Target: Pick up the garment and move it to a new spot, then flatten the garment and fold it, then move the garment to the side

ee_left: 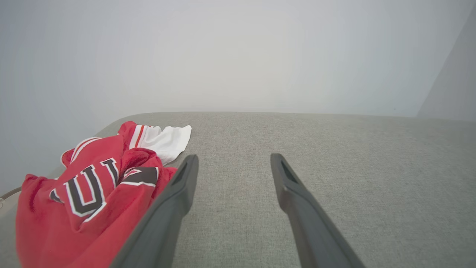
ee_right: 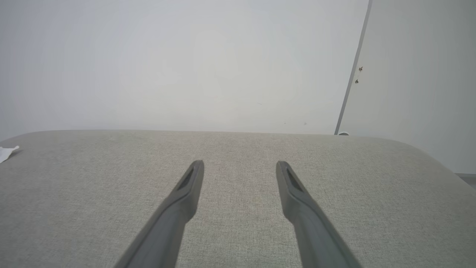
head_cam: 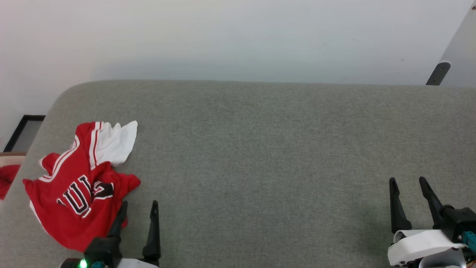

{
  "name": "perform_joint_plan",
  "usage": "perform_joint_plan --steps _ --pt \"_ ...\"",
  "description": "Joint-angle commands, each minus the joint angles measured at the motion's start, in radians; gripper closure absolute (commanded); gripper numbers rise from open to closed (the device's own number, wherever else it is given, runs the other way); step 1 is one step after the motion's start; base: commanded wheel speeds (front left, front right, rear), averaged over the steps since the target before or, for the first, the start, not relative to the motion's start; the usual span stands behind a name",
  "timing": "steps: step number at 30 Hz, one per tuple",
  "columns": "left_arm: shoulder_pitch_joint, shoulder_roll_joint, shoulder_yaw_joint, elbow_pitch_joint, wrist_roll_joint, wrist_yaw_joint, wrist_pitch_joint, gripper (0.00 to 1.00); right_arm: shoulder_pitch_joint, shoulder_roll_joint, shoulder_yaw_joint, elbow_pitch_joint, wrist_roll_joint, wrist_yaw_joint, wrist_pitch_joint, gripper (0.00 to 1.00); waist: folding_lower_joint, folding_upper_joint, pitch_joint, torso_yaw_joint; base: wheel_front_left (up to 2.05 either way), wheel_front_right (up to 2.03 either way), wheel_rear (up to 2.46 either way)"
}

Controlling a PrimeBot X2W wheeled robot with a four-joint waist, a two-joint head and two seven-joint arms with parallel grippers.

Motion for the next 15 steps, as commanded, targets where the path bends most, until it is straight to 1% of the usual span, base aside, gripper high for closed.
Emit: perform_joint_plan --steps 1,5,12,15 --pt "0.005 -0.002 0.005 -0.005 0.012 -0.009 -0.008 0.00 0.002 0.000 -0.005 0.000 -0.019 0.001 -0.009 0.00 0.0000 0.0000 -0.002 0.001 0.00 0.00 0.00" --pt "0.012 -0.007 0.011 -0.009 0.037 -0.022 -0.015 0.00 0.004 0.002 -0.009 -0.002 -0.024 0.001 -0.016 0.00 0.0000 0.0000 -0.003 0.005 0.00 0.00 0.00" --pt "0.016 -0.015 0.024 -0.010 0.086 -0.033 -0.027 0.00 0.003 0.003 -0.009 0.001 -0.056 0.001 -0.028 0.00 0.0000 0.0000 0.003 0.011 0.00 0.00 0.00" --pt "0.015 -0.020 0.030 -0.009 0.085 -0.041 -0.026 0.00 0.004 0.004 -0.010 0.003 -0.050 0.001 -0.029 0.00 0.0000 0.0000 0.003 0.014 0.00 0.00 0.00"
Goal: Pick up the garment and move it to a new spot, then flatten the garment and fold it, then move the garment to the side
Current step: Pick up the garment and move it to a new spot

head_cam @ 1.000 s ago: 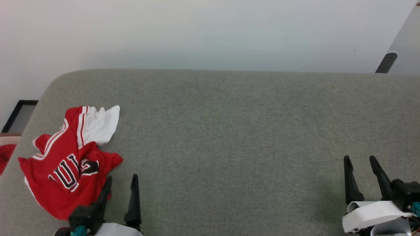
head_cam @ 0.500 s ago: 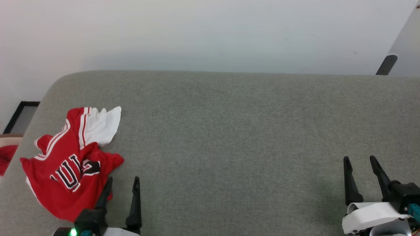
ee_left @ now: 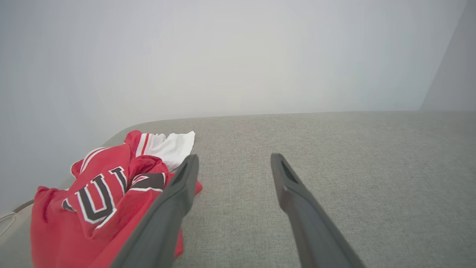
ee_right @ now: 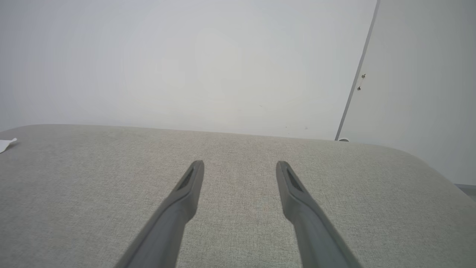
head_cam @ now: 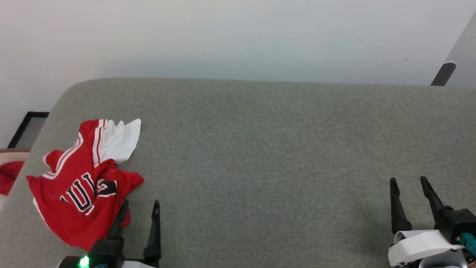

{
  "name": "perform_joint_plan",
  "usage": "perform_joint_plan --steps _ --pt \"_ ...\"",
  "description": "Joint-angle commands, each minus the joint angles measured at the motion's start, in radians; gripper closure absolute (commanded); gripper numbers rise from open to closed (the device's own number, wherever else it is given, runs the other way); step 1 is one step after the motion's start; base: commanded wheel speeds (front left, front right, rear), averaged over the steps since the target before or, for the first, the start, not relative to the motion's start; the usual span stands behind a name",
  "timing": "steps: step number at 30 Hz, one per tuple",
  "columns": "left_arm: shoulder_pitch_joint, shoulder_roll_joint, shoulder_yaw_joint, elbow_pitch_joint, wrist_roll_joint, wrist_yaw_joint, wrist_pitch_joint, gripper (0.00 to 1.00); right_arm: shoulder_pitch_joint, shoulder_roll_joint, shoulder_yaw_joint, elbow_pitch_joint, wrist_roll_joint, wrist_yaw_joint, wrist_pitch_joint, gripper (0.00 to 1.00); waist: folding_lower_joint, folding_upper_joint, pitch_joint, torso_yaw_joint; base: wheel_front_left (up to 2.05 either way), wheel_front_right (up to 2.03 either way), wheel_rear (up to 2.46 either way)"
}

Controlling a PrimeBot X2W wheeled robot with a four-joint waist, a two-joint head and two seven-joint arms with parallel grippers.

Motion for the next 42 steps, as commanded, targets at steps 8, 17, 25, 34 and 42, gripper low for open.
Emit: perform_joint_plan --steps 8,17,25,34,42 --pt "0.005 -0.017 0.023 0.010 -0.031 -0.025 -0.001 0.00 0.000 0.003 -0.004 0.007 0.018 0.001 -0.005 0.00 0.0000 0.0000 -0.002 0.013 0.00 0.00 0.00" --pt "-0.010 -0.033 0.066 0.037 -0.053 -0.033 -0.001 0.00 0.019 0.007 0.009 0.004 0.062 0.001 -0.005 0.00 0.0000 0.0000 -0.001 0.103 0.00 0.00 0.00" --pt "0.000 -0.038 0.066 0.056 -0.047 -0.033 -0.001 0.00 0.007 0.006 0.082 0.018 0.070 0.001 -0.005 0.00 0.0000 0.0000 -0.012 0.307 0.00 0.00 0.00" --pt "0.030 -0.039 0.087 0.048 -0.104 -0.004 -0.001 0.00 -0.047 0.000 0.190 0.048 0.087 0.001 -0.005 0.00 0.0000 0.0000 0.006 0.507 0.00 0.00 0.00" --pt "0.088 -0.040 0.109 -0.025 -0.202 0.073 -0.001 0.00 -0.177 -0.033 0.359 0.133 0.125 0.000 -0.005 0.00 0.0000 0.0000 0.049 0.529 -0.01 -0.01 -0.01"
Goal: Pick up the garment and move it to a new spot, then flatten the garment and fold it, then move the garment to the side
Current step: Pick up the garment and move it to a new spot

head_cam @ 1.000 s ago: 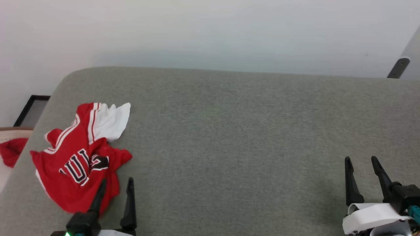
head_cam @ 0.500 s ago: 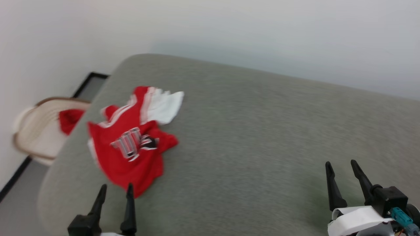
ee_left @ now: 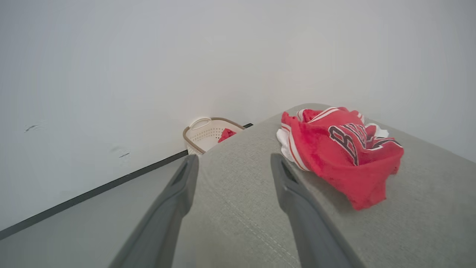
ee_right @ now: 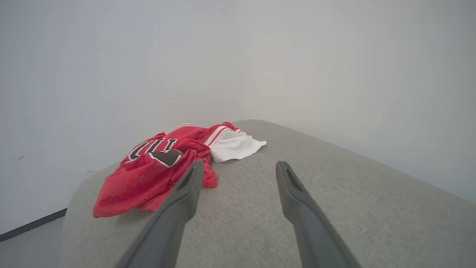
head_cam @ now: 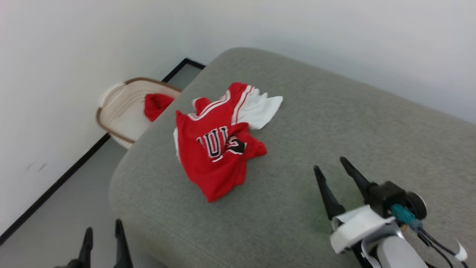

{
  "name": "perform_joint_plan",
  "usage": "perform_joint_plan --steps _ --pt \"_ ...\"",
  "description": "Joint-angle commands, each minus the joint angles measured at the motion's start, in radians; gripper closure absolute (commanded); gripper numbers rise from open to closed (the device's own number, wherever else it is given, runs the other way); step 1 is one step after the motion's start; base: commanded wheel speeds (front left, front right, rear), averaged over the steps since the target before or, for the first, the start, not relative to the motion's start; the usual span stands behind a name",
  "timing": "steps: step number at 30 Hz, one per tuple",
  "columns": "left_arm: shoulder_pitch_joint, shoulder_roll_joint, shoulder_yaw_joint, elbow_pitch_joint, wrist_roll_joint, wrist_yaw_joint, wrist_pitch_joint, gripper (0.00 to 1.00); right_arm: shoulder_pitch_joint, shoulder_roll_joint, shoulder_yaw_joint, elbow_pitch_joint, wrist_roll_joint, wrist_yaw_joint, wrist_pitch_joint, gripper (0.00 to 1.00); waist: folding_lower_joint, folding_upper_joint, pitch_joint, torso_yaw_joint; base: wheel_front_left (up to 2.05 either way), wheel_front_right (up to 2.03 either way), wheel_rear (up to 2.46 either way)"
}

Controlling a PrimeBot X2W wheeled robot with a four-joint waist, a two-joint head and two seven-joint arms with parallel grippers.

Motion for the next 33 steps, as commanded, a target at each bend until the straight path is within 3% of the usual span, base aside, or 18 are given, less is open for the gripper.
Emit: perform_joint_plan --steps 1,9,12,18,24,28,33 --pt "0.011 -0.001 0.000 -0.009 -0.008 0.009 0.000 0.00 -0.017 -0.008 0.012 0.007 0.010 0.000 -0.005 0.00 0.0000 0.0000 0.033 0.032 -0.17 -0.17 -0.17" --pt "0.036 -0.001 -0.027 -0.036 -0.039 0.039 0.000 0.00 -0.029 -0.038 0.065 0.013 0.065 0.000 -0.005 0.00 0.0000 0.0000 0.039 0.029 -0.08 -0.08 -0.08" --pt "0.003 -0.001 -0.036 -0.019 -0.034 0.011 0.000 0.00 -0.004 -0.052 0.055 0.001 0.076 0.000 -0.005 0.00 0.0000 0.0000 0.041 0.024 0.00 0.00 0.00" --pt "-0.195 0.016 -0.075 0.101 0.049 -0.087 0.000 0.00 0.049 -0.066 -0.016 -0.044 0.057 0.000 -0.005 0.00 0.0000 0.0000 0.062 0.009 0.00 0.00 0.00" --pt "-0.525 0.079 -0.115 0.327 0.023 -0.131 0.007 0.00 0.035 -0.066 -0.039 -0.084 0.029 0.000 -0.005 0.00 0.0000 0.0000 0.144 -0.099 0.00 0.00 0.00" --pt "-0.727 0.134 -0.156 0.512 -0.051 -0.140 0.100 0.00 0.014 -0.066 -0.030 -0.100 0.025 0.000 -0.005 0.00 0.0000 0.0000 0.198 -0.176 0.00 0.00 0.00" --pt "-0.905 0.221 -0.280 0.710 -0.182 -0.140 0.337 0.00 -0.017 -0.063 -0.027 -0.113 0.026 0.000 -0.005 0.00 0.0000 0.0000 0.245 -0.265 0.00 0.00 0.00"
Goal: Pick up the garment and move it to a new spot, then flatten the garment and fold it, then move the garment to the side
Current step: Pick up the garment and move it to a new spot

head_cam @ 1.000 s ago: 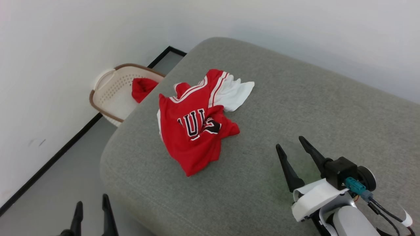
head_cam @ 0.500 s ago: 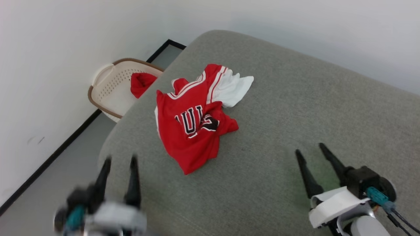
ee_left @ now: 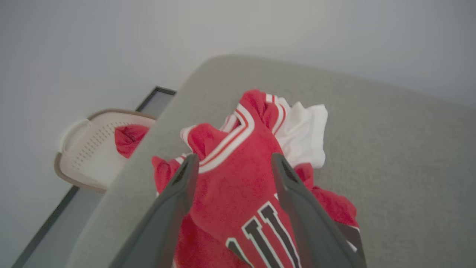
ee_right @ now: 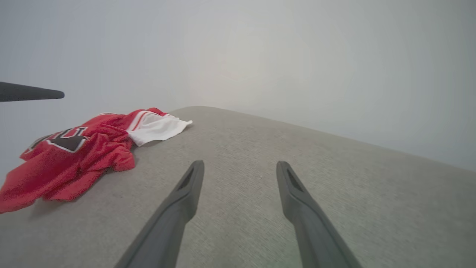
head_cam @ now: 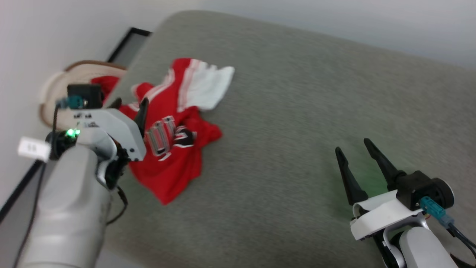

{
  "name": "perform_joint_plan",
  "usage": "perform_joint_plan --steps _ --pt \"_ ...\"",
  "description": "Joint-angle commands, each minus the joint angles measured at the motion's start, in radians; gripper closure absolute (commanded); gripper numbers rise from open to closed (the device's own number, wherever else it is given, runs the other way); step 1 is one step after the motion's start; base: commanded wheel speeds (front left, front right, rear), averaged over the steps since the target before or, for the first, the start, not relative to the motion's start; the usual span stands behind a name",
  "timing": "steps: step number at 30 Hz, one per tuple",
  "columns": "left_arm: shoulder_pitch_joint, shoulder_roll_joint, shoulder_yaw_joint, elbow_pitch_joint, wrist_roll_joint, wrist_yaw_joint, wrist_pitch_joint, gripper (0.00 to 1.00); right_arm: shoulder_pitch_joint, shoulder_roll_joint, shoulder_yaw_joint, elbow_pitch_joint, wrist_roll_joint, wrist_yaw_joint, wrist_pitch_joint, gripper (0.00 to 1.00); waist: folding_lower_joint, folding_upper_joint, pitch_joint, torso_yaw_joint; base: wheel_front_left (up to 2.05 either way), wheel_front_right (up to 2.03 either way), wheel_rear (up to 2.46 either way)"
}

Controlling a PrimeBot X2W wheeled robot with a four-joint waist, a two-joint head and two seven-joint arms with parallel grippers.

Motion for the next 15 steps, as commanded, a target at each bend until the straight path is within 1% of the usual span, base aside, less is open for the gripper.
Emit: perform_joint_plan --steps 1,3,5,8,9,12,15 --pt "-0.030 0.018 -0.027 0.030 -0.038 -0.001 0.060 0.00 -0.014 0.001 0.000 -0.005 0.005 0.000 -0.005 0.00 0.0000 0.0000 0.093 -0.124 0.00 0.00 0.00" --pt "-0.064 0.047 -0.057 0.082 -0.110 0.000 0.177 0.00 -0.023 0.005 0.002 -0.008 0.005 0.000 -0.005 0.00 0.0000 0.0000 0.101 -0.153 0.00 0.00 0.00" --pt "-0.087 0.080 -0.063 0.129 -0.176 0.000 0.275 0.00 -0.029 0.007 0.008 -0.013 -0.002 0.000 -0.005 0.00 0.0000 0.0000 0.108 -0.181 0.00 0.00 0.00" --pt "-0.094 0.115 -0.096 0.178 -0.227 0.000 0.394 0.00 -0.031 0.011 0.017 -0.015 -0.007 0.000 -0.005 0.00 0.0000 0.0000 0.118 -0.219 0.00 0.00 0.00" --pt "-0.092 0.126 -0.108 0.197 -0.262 0.000 0.450 0.00 -0.036 0.013 0.017 -0.020 -0.007 0.000 -0.005 0.00 0.0000 0.0000 0.126 -0.240 0.00 0.00 0.00" --pt "-0.078 0.145 -0.115 0.219 -0.305 0.000 0.485 0.00 -0.041 0.014 0.018 -0.027 -0.009 0.000 -0.005 0.00 0.0000 0.0000 0.140 -0.264 0.00 0.00 0.00" --pt "-0.062 0.146 -0.114 0.252 -0.334 0.000 0.484 0.00 -0.053 0.018 0.024 -0.036 -0.010 0.000 -0.005 0.00 0.0000 0.0000 0.165 -0.288 0.00 0.00 0.00"
